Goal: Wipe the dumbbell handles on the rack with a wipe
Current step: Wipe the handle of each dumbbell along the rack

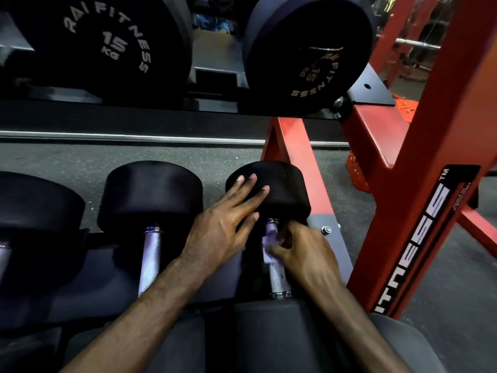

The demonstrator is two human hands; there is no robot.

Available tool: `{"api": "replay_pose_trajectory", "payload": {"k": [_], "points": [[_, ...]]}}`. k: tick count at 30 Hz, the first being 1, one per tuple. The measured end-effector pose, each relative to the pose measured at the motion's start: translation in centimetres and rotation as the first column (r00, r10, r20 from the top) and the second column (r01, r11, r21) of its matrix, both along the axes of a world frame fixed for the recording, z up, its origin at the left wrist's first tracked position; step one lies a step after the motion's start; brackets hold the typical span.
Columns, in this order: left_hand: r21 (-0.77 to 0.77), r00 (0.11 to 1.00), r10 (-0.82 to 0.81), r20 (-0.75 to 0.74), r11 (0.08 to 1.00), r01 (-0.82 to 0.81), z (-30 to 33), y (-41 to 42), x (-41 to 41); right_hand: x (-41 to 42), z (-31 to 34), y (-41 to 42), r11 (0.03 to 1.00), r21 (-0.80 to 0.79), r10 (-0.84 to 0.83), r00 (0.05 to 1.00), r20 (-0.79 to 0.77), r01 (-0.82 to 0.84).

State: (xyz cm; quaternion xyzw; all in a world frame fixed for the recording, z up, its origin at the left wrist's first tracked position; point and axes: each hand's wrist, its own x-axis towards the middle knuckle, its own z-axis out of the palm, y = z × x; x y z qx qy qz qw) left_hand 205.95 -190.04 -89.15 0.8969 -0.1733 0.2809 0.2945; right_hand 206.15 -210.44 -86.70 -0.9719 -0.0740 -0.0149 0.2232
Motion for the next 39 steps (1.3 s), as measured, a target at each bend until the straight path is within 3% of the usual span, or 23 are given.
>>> {"api": "replay_pose_trajectory", "payload": {"k": [4,10,15,20,26,31,33,35,37,39], "points": [[0.002,1.000,-0.002,-0.002,1.000,0.002,-0.1,0.0,0.1,0.8,1.3,1.6,0.998,-0.067,-0.006,0.998,0.067,0.010],[0.006,1.000,0.001,0.010,1.000,-0.001,-0.3,0.1,0.2,-2.4,0.7,-0.2,0.985,-0.168,0.032,0.995,-0.097,-0.048],[0.011,1.000,-0.005,-0.007,1.000,0.005,-0.1,0.1,0.3,-0.2,1.8,0.9,0.995,-0.087,-0.052,0.996,-0.074,0.046],[0.009,1.000,-0.003,0.010,1.000,0.003,-0.1,0.1,0.2,-2.8,1.6,0.1,0.984,-0.172,0.010,0.987,-0.157,-0.037],[-0.014,1.000,-0.020,0.006,1.000,0.020,0.1,0.0,0.0,-0.1,1.8,0.5,0.996,-0.081,-0.031,0.992,-0.125,0.021],[0.057,0.999,-0.019,-0.030,0.998,0.021,0.8,0.4,-0.3,-0.9,0.6,-1.6,0.988,-0.074,0.105,0.943,-0.316,-0.135],[0.111,1.000,-0.004,-0.009,0.994,0.005,1.6,0.2,-0.8,-0.5,0.6,-2.7,0.993,0.039,0.115,0.925,-0.362,-0.108],[0.120,0.998,0.037,0.058,0.992,-0.044,2.9,-0.2,-1.5,0.1,0.9,-3.1,0.958,0.286,0.135,0.912,-0.388,-0.021],[0.069,0.991,0.094,0.095,0.993,-0.100,3.8,-0.7,-2.0,0.4,1.3,-3.2,0.825,0.561,0.174,0.910,-0.376,0.074],[-0.099,0.996,0.077,-0.048,0.992,-0.082,4.5,-1.1,-2.4,0.2,2.2,-2.8,0.670,0.733,0.217,0.912,-0.347,0.120]]}}
